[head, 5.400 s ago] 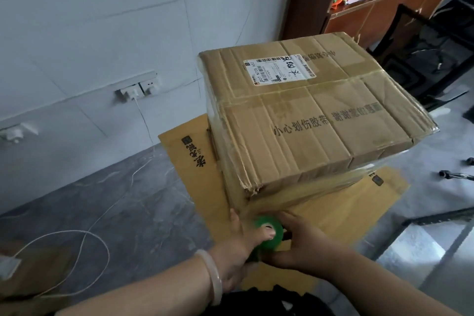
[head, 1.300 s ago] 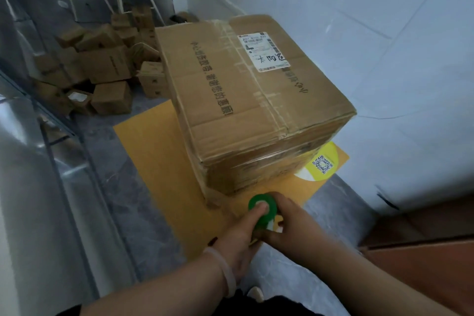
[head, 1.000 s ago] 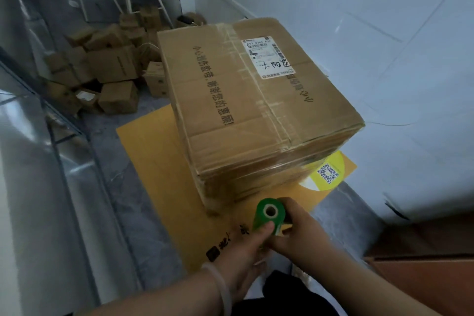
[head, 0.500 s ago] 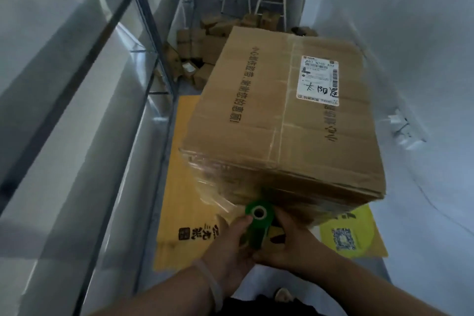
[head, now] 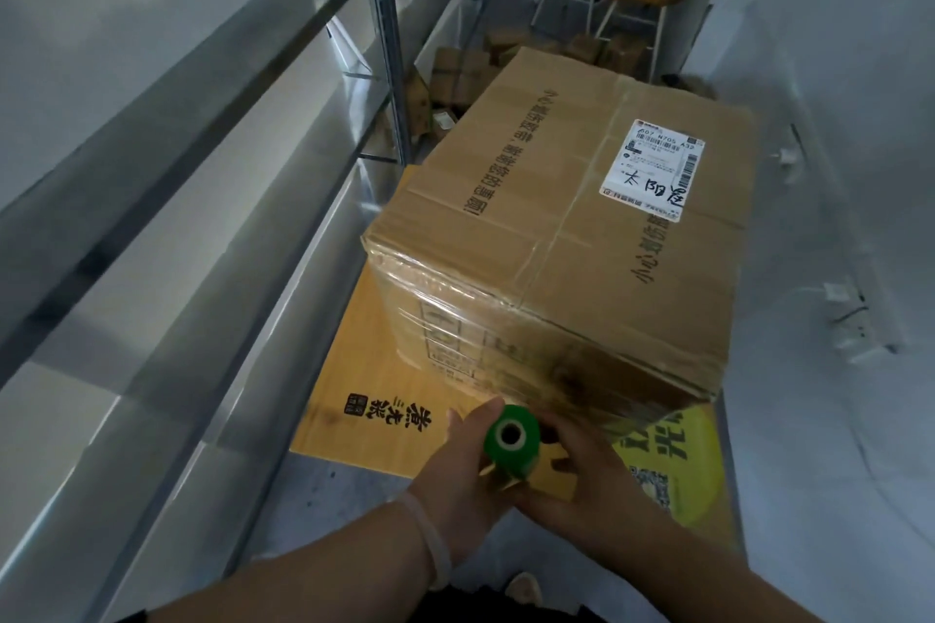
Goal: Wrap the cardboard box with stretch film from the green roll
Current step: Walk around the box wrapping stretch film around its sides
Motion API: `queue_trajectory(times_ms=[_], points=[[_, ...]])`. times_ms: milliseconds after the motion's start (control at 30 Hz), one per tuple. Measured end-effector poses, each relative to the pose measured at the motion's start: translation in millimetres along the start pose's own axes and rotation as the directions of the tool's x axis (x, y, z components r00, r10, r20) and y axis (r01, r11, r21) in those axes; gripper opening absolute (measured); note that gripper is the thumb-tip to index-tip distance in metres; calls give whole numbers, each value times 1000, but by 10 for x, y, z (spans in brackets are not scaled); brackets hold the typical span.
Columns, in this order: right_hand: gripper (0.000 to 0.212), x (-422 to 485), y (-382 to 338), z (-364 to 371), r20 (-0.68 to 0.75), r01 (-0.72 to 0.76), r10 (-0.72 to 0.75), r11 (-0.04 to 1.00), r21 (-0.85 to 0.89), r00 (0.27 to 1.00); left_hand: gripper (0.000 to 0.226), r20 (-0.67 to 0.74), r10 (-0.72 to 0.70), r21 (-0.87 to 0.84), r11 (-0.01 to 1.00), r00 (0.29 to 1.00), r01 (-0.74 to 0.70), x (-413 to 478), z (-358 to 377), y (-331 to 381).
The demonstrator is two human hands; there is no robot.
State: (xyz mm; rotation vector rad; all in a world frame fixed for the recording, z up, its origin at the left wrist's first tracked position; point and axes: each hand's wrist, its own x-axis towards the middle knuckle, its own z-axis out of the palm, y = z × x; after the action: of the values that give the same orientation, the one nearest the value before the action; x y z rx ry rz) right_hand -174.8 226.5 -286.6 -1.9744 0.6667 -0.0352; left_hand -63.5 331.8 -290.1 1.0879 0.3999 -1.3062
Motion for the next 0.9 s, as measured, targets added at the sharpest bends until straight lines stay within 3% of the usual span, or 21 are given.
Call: queue_trajectory(times_ms=[167, 233, 367, 533, 667, 800, 900], points=[[55, -72, 27, 12, -42, -37, 38, 999, 37, 998, 155, 60, -32, 77, 997, 998, 28, 65, -6, -72], [58, -81, -3, 33, -44, -3, 2, 1000, -20, 999, 156, 67, -44, 91, 995, 997, 38, 89, -40, -72], [59, -82, -94, 45, -9, 111, -114, 981, -161, 993, 142, 52, -32, 99, 995, 998, 27, 79, -26, -71], [45, -2, 28, -126, -9, 72, -75, 981, -178, 997, 109, 9, 39, 136, 990, 999, -40, 22, 97, -274], [54, 20, 180, -280, 161, 145, -117, 974, -173, 980, 108, -37, 49, 55, 997, 998, -47, 50, 208, -392], [70, 43, 261, -617, 481, 265, -150, 947, -182, 864, 133, -125, 62, -5, 998, 990, -63, -27, 287, -629], [66, 77, 344, -799, 581, 282, -116, 937, -205, 806, 139, -169, 124, 0, 992, 978, -125, 15, 399, -787]])
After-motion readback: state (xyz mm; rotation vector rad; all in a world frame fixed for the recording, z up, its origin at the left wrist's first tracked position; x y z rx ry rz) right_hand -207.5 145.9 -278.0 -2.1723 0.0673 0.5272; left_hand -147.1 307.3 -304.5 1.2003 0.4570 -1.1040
